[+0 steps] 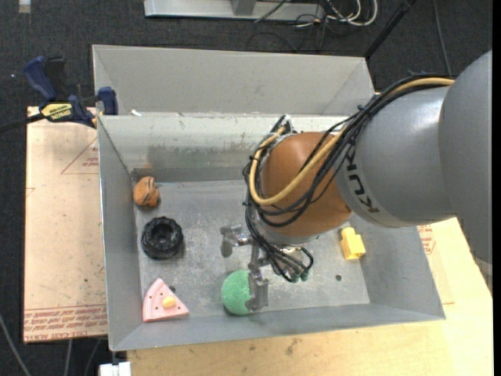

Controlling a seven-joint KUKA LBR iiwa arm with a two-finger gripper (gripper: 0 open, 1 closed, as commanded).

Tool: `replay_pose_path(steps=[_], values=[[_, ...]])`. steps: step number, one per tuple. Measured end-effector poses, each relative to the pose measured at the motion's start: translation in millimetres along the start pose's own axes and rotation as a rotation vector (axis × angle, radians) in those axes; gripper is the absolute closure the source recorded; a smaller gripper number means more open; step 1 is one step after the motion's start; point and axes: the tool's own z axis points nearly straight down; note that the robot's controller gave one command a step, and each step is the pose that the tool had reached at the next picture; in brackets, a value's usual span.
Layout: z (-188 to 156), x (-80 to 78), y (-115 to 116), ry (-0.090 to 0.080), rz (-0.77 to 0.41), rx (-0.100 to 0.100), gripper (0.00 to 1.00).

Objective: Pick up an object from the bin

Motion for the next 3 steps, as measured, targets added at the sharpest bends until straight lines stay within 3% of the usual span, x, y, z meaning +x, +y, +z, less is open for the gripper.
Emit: replay_pose_path(steps=[1,2,3], values=[[13.1,1.8,-8.5,0.002,-0.122,0.000,0.00],[44.2,4.2,5.8,-0.005,-0.374,0.001,0.00],[48.6,19.7,-32.2,0.000,-0.549,-0.001,1.00]])
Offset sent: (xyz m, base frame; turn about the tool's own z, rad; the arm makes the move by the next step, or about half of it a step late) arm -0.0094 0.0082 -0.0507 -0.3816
